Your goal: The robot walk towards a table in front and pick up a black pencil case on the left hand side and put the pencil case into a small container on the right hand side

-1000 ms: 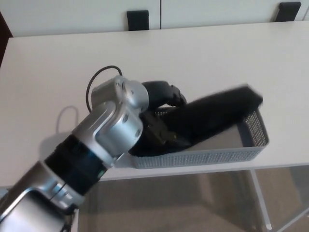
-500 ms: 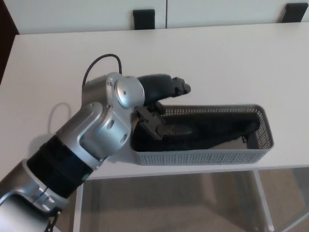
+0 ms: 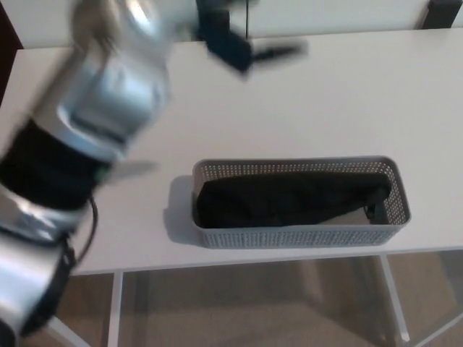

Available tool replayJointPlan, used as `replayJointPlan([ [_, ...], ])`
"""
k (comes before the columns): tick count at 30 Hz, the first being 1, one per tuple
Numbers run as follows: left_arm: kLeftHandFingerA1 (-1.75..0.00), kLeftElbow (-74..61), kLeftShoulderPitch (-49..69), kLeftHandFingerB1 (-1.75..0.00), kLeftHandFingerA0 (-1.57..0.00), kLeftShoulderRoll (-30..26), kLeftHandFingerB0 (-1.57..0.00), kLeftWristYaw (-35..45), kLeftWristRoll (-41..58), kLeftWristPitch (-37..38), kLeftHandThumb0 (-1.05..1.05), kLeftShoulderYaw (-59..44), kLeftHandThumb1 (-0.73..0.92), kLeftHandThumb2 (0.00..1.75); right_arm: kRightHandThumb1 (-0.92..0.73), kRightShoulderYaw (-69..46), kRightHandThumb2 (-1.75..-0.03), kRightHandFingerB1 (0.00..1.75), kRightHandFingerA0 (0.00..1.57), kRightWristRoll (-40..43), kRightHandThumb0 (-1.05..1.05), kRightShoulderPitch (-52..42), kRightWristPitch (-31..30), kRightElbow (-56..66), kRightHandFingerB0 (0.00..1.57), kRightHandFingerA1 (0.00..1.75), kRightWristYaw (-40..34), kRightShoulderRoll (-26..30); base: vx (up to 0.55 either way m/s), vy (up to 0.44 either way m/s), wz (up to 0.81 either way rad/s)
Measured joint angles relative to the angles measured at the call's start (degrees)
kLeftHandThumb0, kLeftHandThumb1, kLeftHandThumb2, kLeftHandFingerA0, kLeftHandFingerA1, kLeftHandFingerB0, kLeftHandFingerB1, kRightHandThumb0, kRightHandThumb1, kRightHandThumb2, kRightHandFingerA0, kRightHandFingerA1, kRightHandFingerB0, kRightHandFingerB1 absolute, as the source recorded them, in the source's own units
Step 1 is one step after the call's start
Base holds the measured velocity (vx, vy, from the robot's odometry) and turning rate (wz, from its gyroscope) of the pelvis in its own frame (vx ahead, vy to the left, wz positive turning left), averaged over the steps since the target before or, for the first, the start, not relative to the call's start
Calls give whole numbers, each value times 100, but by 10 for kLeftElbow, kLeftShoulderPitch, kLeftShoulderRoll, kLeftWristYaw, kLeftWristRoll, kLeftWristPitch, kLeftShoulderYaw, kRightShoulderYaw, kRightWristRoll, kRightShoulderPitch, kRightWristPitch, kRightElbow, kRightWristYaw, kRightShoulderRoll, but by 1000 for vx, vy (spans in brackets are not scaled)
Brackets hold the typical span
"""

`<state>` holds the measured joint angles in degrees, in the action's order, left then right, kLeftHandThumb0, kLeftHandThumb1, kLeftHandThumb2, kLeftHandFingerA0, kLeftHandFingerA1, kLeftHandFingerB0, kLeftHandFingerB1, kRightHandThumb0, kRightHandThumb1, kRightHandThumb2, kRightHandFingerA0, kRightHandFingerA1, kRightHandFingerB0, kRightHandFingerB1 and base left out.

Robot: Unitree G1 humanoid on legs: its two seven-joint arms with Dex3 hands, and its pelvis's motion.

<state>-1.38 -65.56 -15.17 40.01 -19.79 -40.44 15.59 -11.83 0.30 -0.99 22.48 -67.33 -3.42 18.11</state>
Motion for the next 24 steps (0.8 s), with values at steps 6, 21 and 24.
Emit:
replayJointPlan([
  [6, -1, -70, -72, 0, 0, -75, 0, 23, 43, -6, -93, -107, 59, 95, -45, 2, -73, 49, 68, -1, -45, -10, 0, -1, 39, 63, 0, 0, 0, 0, 0],
  [21, -26, -334, 231, -20, -3, -163, -9, 92, 142, -23, -82, -358, 52, 87, -46, 8, -75, 49, 66, -3, -45, -38, 1, -12, 38, 64, -1, 0, 0, 0, 0],
  [24, -26, -357, 321, -23, -3, -146, -8, 103, 151, -19, -80, -403, 52, 86, -47, 11, -75, 49, 64, -4, -46, -40, 1, -14, 38, 63, -1, -1, 0, 0, 0],
])
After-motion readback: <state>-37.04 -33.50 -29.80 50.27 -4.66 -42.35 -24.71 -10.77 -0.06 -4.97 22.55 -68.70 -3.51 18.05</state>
